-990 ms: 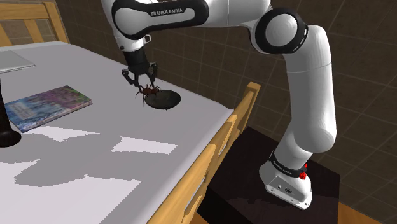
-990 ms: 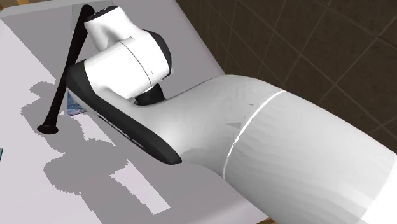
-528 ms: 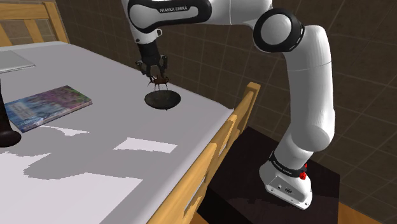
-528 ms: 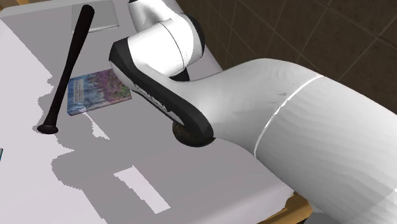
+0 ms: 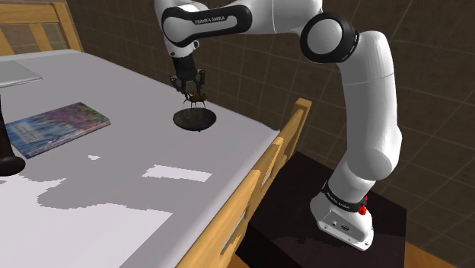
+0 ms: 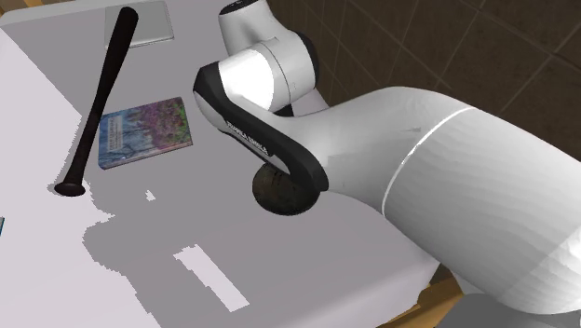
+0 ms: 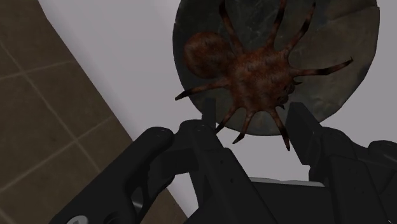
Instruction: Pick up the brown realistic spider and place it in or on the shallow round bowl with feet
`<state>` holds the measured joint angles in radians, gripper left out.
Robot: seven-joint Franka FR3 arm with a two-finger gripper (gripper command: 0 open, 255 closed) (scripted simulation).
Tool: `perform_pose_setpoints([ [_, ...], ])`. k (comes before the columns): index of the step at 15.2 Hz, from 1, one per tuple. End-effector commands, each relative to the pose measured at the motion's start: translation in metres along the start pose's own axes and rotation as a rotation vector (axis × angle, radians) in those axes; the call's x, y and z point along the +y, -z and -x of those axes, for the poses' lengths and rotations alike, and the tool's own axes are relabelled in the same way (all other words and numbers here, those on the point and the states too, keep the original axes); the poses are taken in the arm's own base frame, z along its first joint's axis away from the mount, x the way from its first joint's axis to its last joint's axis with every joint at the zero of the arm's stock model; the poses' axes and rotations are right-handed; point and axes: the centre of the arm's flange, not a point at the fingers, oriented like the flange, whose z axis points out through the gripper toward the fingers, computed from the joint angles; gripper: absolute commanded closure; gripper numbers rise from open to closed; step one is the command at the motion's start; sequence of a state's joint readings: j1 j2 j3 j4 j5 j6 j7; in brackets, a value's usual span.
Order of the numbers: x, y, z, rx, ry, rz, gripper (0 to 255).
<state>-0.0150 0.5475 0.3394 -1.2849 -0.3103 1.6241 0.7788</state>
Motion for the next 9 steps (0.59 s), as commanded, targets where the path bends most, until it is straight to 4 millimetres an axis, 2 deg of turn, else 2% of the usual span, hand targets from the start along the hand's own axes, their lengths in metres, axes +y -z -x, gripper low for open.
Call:
perform_pose_setpoints([
  [1, -0.002, -0.01, 0.0, 0.0, 0.0, 0.0, 255],
  [9, -0.011, -0.052, -0.002, 0.0, 0.0, 0.0, 255],
])
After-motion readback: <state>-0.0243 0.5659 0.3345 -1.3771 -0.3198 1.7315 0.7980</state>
